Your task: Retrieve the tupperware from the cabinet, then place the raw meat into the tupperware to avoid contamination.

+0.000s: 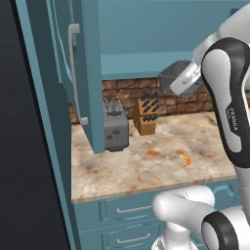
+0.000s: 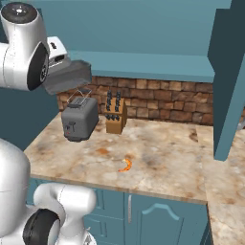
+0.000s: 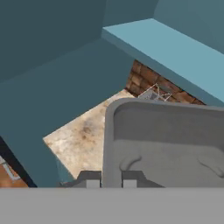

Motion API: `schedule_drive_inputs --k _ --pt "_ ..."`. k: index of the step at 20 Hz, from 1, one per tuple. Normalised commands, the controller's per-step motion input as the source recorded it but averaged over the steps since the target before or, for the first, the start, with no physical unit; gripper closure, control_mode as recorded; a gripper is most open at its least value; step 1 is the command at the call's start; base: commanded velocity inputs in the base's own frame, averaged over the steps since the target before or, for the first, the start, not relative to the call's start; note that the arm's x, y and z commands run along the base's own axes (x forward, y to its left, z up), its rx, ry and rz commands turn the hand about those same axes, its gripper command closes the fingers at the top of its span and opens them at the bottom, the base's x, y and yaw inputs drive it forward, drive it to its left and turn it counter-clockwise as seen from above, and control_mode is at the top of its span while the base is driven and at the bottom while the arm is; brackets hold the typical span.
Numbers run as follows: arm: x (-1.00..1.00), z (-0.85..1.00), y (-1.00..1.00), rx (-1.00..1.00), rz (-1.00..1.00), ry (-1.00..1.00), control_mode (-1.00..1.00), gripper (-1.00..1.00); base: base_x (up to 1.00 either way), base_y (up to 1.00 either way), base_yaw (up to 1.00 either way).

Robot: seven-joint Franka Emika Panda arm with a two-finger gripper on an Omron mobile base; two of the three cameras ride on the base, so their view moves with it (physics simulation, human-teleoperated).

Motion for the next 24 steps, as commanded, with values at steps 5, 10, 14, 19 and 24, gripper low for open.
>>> schedule_drive_inputs --k 5,10,14,19,24 --pt "-0.56 -0.17 -0.23 0.0 -0.06 0.12 -1.0 1.0 0.0 0.0 0.0" --pt "-0.32 -0.46 -0.15 0.03 -0.02 0.08 -1.0 1.0 0.0 0.0 0.0" --pt "-0.16 -0.58 -0.06 0.05 0.0 0.05 -1.0 1.0 0.0 0.0 0.0" --pt "-0.13 -0.65 -0.03 0.05 0.0 0.04 -1.0 1.0 0.0 0.0 0.0" --pt "-0.04 -0.62 0.0 0.06 0.0 0.02 -1.0 1.0 0.0 0.0 0.0"
